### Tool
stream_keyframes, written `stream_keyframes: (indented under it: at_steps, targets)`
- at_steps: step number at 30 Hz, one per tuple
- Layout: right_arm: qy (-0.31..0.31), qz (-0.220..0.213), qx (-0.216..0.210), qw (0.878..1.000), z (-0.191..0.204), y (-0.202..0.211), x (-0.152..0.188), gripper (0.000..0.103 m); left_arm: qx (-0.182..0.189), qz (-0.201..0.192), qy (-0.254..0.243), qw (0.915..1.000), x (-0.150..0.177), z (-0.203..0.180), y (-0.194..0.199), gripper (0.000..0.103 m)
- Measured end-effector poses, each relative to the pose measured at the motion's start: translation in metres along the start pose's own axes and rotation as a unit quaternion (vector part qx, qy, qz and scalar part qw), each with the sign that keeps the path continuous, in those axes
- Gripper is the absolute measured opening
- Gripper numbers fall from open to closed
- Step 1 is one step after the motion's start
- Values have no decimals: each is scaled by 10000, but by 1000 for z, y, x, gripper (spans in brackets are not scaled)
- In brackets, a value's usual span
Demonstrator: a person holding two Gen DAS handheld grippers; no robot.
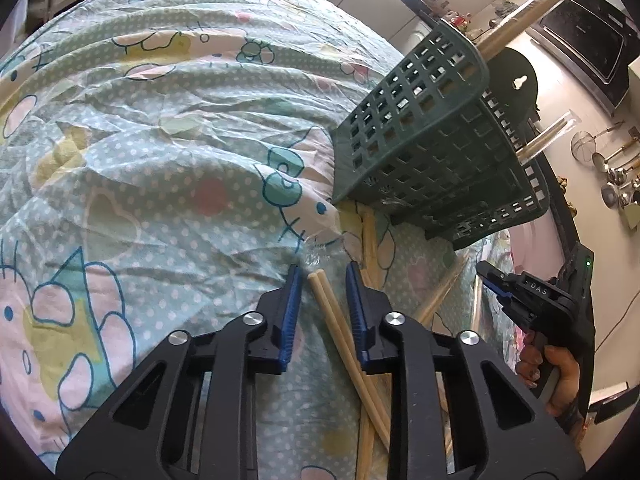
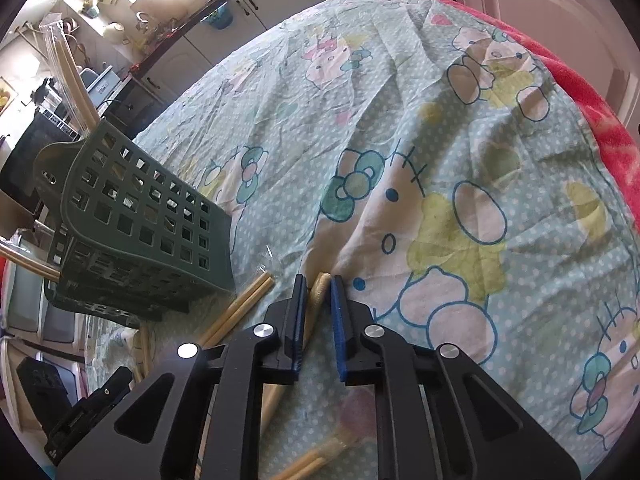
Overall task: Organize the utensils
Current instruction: 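Close the left gripper on a chopstick while the right gripper grasps another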
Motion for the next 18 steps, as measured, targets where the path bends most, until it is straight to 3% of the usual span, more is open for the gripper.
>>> stream_keyframes:
  at_steps: [9,18]
  targets:
    - [112,-133,-197,9997,8,16,-3,8,-18,-38,64,10000,-5,14,9,7]
    - [673,-361,-385,9963,40,45,2,8,-22,-569,-28,9984,-19,14,51,5]
Point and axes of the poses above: each gripper's, at about its wrist camera, not at the fingertips, and y roughly against the way its jaws point, z to its left, x to its underside, the point moved 5 cm from there along -y, roughly the way its jaws point, and after that the axes turned 8 degrees about -x, right-handed, at the moved point
